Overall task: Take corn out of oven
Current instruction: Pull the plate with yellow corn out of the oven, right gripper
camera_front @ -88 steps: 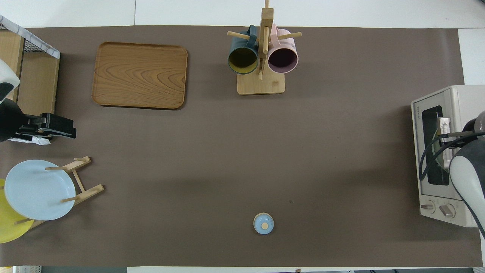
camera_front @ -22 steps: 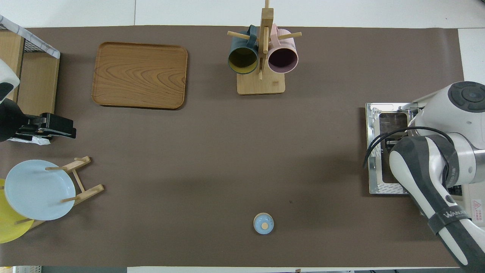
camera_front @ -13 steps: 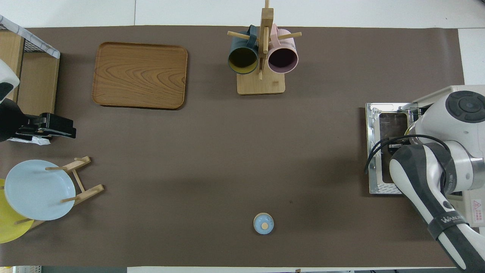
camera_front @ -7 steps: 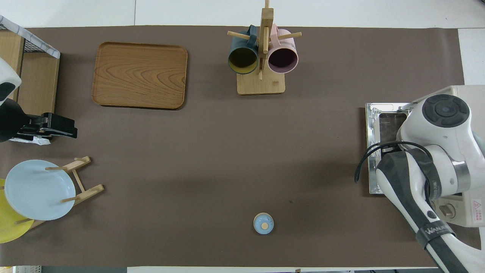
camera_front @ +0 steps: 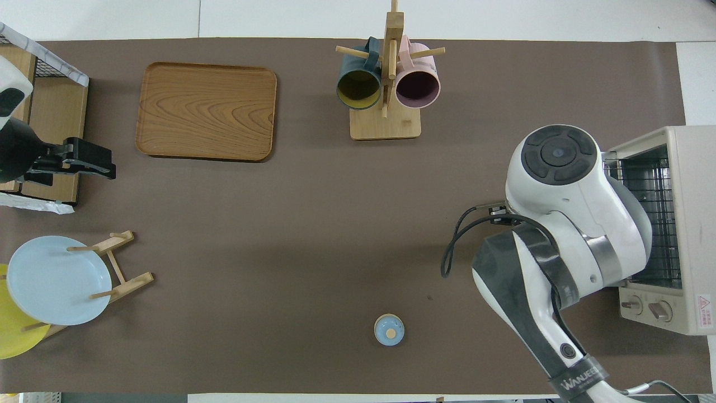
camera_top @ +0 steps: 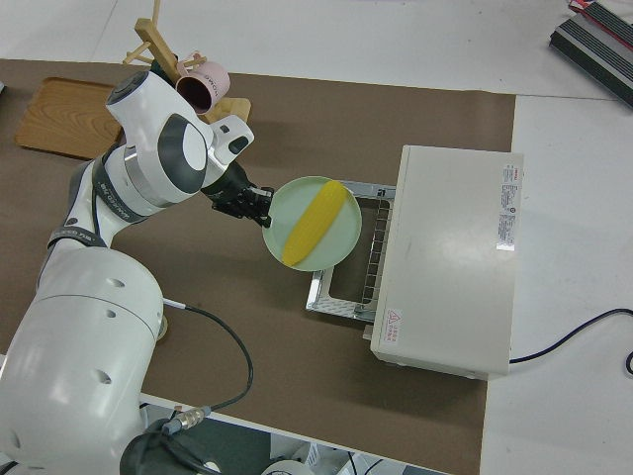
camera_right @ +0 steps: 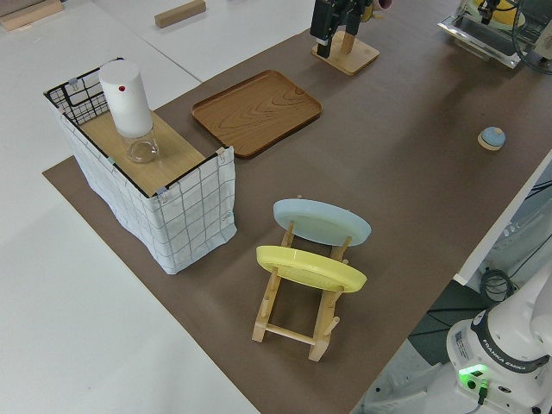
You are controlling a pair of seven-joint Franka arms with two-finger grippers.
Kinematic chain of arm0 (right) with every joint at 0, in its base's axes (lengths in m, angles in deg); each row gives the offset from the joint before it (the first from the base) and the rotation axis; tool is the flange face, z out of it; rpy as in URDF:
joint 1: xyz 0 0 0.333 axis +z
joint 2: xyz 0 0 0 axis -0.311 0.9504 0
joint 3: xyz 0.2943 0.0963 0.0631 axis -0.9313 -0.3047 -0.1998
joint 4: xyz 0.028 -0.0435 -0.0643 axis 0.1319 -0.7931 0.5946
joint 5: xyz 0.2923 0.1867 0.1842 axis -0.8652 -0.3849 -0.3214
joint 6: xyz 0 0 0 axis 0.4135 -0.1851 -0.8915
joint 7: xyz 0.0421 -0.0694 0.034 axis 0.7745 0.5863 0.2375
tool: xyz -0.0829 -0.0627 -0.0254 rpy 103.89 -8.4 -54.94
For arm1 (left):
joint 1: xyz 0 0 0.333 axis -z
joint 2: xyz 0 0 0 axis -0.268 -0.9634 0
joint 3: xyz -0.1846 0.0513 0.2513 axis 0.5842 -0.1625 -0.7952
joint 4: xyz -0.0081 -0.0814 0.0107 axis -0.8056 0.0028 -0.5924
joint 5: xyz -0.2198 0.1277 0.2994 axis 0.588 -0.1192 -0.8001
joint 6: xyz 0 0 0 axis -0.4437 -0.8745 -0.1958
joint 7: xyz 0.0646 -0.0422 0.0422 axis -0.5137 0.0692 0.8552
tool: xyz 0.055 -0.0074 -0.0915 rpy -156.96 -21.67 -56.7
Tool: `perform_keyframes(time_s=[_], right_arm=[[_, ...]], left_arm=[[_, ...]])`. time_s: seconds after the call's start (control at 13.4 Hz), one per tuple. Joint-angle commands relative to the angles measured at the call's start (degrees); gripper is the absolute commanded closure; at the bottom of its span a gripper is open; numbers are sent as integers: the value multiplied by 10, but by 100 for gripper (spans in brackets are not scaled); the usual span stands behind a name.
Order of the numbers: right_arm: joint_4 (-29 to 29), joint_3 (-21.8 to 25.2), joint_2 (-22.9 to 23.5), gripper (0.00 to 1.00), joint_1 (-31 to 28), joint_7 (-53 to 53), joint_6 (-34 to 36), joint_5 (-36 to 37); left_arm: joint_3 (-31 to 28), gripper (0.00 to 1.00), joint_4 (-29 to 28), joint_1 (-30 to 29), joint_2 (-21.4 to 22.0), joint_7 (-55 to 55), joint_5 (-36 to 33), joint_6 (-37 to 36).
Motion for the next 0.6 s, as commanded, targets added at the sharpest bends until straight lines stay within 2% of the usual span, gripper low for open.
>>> perform_keyframes(time_s=[0.0, 0.15, 0.22, 0.45, 0.52], right_arm=[[80, 1, 45, 100, 43, -56, 51, -35], [105, 1, 50, 100, 73, -86, 67, -52], [136, 1, 73, 100, 98, -119, 85, -55], [280, 1, 209, 100, 165, -254, 119, -80], [311, 1, 246, 100, 183, -284, 112, -84]], left_arm=[[5, 0, -22, 3, 20, 1, -10, -16], [5, 0, -41, 3, 35, 4, -10, -12], [6, 0, -44, -1, 37, 2, -10, -8], [5, 0, -38, -1, 38, 8, -4, 0], [5, 0, -36, -1, 44, 9, -4, -4]])
